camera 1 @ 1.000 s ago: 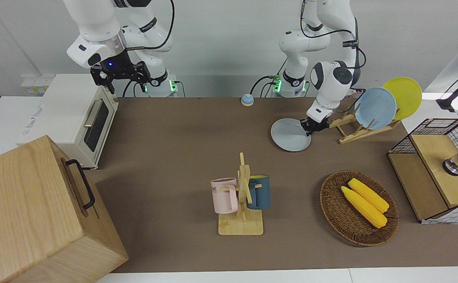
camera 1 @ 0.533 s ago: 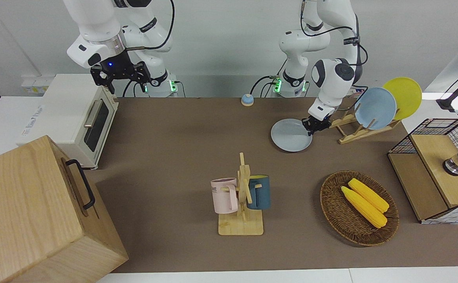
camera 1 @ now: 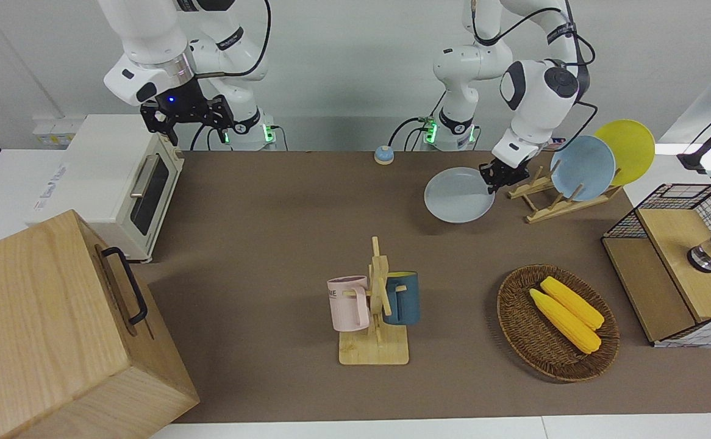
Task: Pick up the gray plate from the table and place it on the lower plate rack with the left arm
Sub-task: 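Lift the gray plate with the left gripper and carry it to the rack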
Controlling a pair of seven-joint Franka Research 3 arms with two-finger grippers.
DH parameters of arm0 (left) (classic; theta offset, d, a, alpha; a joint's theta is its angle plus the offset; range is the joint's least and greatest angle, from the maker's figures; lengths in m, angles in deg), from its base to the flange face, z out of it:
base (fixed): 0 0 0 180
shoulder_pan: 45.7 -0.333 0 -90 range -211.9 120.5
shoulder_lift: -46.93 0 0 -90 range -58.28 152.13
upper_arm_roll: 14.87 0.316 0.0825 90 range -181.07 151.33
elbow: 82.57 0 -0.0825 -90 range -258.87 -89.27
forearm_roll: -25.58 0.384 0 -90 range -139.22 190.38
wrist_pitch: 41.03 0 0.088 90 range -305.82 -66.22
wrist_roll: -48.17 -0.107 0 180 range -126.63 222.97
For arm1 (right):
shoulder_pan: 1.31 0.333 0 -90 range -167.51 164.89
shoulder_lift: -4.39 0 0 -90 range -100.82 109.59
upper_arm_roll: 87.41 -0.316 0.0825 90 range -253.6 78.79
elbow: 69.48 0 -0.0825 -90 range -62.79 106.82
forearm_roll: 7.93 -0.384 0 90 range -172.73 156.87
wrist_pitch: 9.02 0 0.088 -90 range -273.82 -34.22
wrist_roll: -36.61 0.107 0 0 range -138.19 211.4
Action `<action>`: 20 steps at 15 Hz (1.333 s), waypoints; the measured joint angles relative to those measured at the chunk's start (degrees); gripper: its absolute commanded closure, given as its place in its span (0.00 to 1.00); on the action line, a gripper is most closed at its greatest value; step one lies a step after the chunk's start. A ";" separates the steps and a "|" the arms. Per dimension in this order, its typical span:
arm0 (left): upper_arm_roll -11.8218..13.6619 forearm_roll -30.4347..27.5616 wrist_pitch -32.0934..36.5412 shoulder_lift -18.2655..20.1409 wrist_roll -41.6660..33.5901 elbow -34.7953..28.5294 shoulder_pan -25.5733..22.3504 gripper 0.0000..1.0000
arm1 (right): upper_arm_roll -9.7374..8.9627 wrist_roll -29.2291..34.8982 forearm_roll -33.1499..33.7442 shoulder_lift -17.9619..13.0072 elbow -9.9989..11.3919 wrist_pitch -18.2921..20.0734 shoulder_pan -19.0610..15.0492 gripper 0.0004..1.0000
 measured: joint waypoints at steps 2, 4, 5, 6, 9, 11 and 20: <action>0.10 0.00 4.11 0.52 0.01 2.94 -0.03 1.00 | 0.00 0.00 0.00 0.00 0.00 0.00 0.00 0.02; 0.26 0.00 7.28 0.65 0.03 5.56 -0.05 1.00 | 0.00 0.00 0.00 0.00 0.00 0.00 0.00 0.02; 0.45 0.00 8.50 0.65 0.04 6.64 -0.05 1.00 | 0.00 0.00 0.00 0.00 0.00 0.00 0.00 0.02; 0.71 0.00 9.69 0.65 0.04 7.68 -0.06 1.00 | 0.00 0.00 0.00 0.00 0.00 0.00 0.00 0.02; 1.13 0.08 12.35 0.65 0.04 9.88 -0.07 1.00 | 0.00 0.00 0.00 0.00 0.00 0.00 0.00 0.02; 1.15 0.35 13.04 0.65 0.04 10.59 -0.07 1.00 | 0.00 0.00 0.00 0.00 0.00 0.00 0.00 0.02; 1.17 16.46 18.66 0.56 0.11 13.87 -0.09 1.00 | 0.00 0.00 0.00 0.00 0.00 0.00 0.00 0.02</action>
